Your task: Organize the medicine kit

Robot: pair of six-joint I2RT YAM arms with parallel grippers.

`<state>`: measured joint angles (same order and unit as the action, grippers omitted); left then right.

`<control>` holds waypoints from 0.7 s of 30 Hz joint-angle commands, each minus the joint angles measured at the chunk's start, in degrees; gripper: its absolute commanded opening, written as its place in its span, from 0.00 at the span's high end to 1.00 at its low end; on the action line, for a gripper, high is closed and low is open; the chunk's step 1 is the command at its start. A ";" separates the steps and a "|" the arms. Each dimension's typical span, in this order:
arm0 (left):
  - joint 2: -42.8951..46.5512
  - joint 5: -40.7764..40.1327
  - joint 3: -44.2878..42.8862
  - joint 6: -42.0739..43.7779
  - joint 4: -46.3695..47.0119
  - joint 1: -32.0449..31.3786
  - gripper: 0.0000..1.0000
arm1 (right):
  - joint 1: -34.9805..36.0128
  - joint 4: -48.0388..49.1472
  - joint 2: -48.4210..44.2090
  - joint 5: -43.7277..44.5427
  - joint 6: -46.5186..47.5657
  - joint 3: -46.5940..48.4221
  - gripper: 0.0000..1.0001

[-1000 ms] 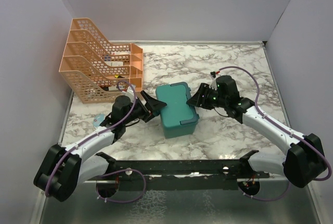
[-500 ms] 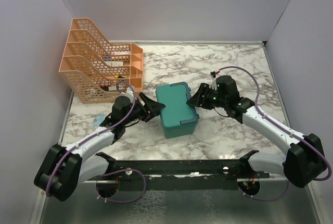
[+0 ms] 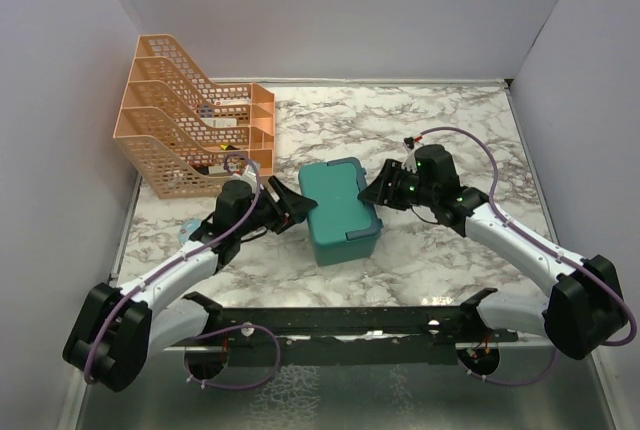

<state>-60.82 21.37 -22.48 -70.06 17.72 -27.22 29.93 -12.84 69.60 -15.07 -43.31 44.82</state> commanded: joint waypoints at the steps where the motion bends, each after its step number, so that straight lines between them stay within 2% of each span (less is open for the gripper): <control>1: 1.75 -1.31 -2.75 8.26 -10.14 -0.73 0.32 | 0.92 -4.69 2.77 2.52 0.80 -1.19 0.54; 6: 1.34 -1.12 -3.50 10.84 -12.86 -0.73 0.30 | 0.92 -5.95 2.40 3.71 1.39 -0.57 0.54; 10: 1.34 0.16 -4.34 11.04 -12.43 -0.73 0.41 | 0.92 -6.21 2.20 3.95 1.52 -0.57 0.54; 21: 1.96 -2.08 -8.50 18.94 -22.16 -0.73 0.40 | 0.92 -5.62 2.40 3.82 1.21 -1.04 0.54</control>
<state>-58.74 19.84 -29.52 -58.22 2.85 -27.49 30.06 -13.28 69.69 -14.70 -43.29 45.15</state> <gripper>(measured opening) 0.615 0.466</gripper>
